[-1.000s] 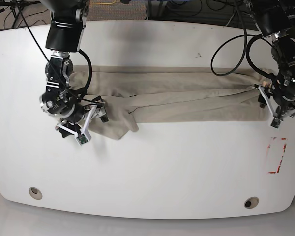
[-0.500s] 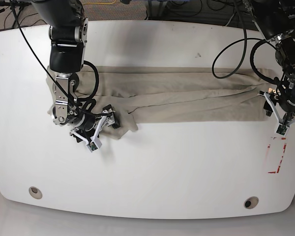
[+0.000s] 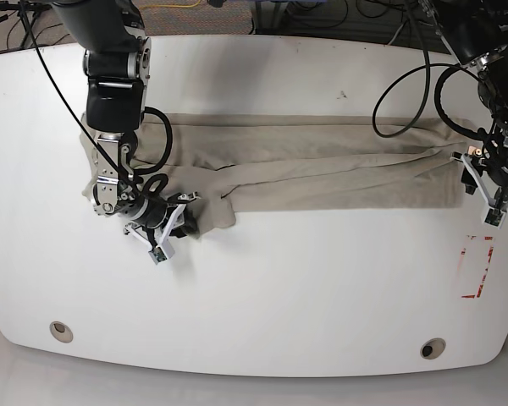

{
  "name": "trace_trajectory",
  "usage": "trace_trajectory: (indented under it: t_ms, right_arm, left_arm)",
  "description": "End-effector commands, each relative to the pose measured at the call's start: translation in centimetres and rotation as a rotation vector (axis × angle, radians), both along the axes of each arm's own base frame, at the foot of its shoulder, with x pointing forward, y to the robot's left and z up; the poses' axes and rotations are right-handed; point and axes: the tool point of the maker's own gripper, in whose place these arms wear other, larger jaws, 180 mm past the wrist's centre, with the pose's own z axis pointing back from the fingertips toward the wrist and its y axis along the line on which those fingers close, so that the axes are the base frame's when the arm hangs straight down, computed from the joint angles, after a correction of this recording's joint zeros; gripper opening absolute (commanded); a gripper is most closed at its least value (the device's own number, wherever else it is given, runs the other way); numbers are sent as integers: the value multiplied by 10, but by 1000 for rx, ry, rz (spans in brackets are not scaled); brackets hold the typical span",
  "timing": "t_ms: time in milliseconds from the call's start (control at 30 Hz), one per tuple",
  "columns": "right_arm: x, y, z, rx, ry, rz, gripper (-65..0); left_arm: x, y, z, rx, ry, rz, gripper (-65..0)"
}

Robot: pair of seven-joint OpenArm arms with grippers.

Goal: Fold the T-shirt properly

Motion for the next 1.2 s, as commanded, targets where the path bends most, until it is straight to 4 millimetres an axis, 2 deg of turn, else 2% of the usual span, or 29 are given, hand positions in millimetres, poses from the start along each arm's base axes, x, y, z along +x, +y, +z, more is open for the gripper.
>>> trace_trajectory:
  t_ms: [0,100,200,333,500,667,900,1167]
  right_arm:
    - [13,-2,16,6,-45,-5,-650]
    - [17,-2,25,2,-75,-2,-639]
    - [12,3,35,-11,-111,12,-636]
    - [7,12,58,-57,-155,36,-636]
    - [-13,17,82,-137,-193,62,-636]
    - [-41,27,94,-182,-206,75,-633]
    - [-85,30,99,-243,-182,81,-631]
    - [-131,31,84,-257,-115,92,-629]
  left_arm:
    - [7,4,14,19,-42,-6,-324]
    - [8,3,14,19,-42,-8,-324]
    - [8,3,14,19,-42,-8,-324]
    - [7,3,14,18,-40,-7,-324]
    - [7,3,13,18,-39,-7,-324]
    - [2,2,7,16,-21,-11,-324]
    - [3,-4,4,16,-9,-31,-324]
    - [-2,-10,-5,15,16,-51,-324]
